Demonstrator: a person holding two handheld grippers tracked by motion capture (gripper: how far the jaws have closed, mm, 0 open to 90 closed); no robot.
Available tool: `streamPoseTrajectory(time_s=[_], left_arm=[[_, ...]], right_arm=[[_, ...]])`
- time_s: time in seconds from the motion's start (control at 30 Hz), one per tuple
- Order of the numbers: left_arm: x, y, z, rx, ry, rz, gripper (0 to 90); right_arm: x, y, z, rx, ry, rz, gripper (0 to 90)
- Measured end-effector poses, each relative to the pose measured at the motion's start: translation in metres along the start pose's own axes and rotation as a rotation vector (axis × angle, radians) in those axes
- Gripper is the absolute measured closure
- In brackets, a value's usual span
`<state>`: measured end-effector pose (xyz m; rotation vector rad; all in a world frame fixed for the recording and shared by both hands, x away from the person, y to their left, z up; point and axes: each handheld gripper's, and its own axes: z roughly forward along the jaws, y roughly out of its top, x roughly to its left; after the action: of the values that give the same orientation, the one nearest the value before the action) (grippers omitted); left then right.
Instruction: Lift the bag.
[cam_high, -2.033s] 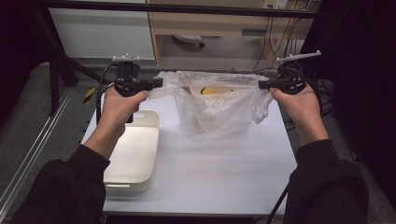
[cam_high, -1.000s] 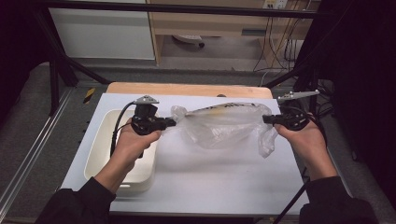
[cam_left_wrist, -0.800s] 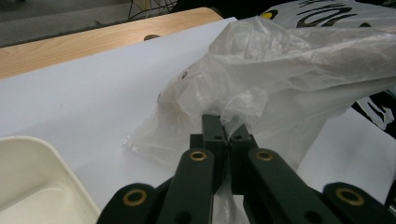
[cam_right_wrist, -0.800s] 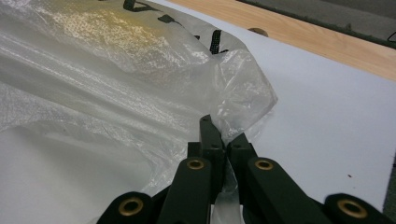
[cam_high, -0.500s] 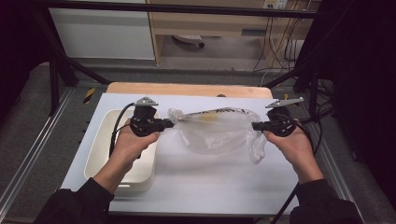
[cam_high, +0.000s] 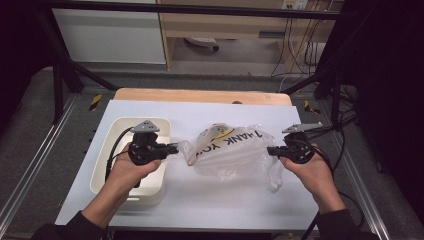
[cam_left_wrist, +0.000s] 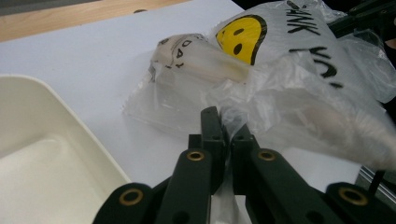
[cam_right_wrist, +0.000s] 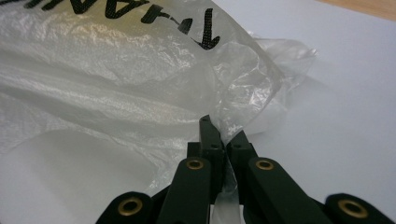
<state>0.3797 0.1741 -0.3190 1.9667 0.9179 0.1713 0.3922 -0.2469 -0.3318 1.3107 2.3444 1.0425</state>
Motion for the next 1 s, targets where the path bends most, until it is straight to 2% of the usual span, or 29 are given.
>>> streamPoseTrajectory(time_s=[0.07, 0.17, 0.27, 0.37, 0.4, 0.53, 0.67, 0.77, 0.87, 1.0], left_arm=[[-0.004, -0.005, -0.002, -0.001, -0.017, 0.0, 84.6], [-0.012, -0.009, -0.006, -0.015, -0.019, 0.006, 75.2], [-0.018, -0.015, -0.012, -0.033, -0.003, 0.023, 63.5], [-0.022, -0.018, -0.017, -0.043, 0.013, 0.019, 53.0], [-0.023, -0.019, -0.018, -0.053, 0.02, 0.03, 48.1], [-0.025, -0.016, -0.023, -0.085, 0.052, 0.047, 37.8], [-0.021, -0.013, -0.027, -0.124, 0.074, 0.051, 30.5], [-0.019, -0.012, -0.03, -0.14, 0.096, 0.056, 26.5], [-0.014, -0.011, -0.033, -0.162, 0.108, 0.044, 21.9], [-0.009, -0.01, -0.038, -0.18, 0.132, 0.041, 20.4]], right_arm=[[0.003, -0.006, -0.002, -0.005, 0.012, 0.008, 89.9], [0.006, -0.013, -0.004, -0.01, 0.023, 0.011, 88.9], [0.011, -0.021, -0.008, -0.028, 0.03, 0.016, 86.1], [0.016, -0.028, -0.009, -0.027, 0.034, 0.014, 79.0], [0.017, -0.03, -0.009, -0.03, 0.03, 0.012, 74.6], [0.019, -0.035, -0.011, -0.053, 0.019, 0.03, 51.4], [0.02, -0.036, -0.016, -0.102, -0.008, 0.033, 28.2], [0.021, -0.036, -0.019, -0.126, -0.024, 0.03, 15.8], [0.023, -0.036, -0.023, -0.148, -0.021, 0.029, 9.4], [0.028, -0.035, -0.028, -0.173, -0.01, 0.007, 7.0]])
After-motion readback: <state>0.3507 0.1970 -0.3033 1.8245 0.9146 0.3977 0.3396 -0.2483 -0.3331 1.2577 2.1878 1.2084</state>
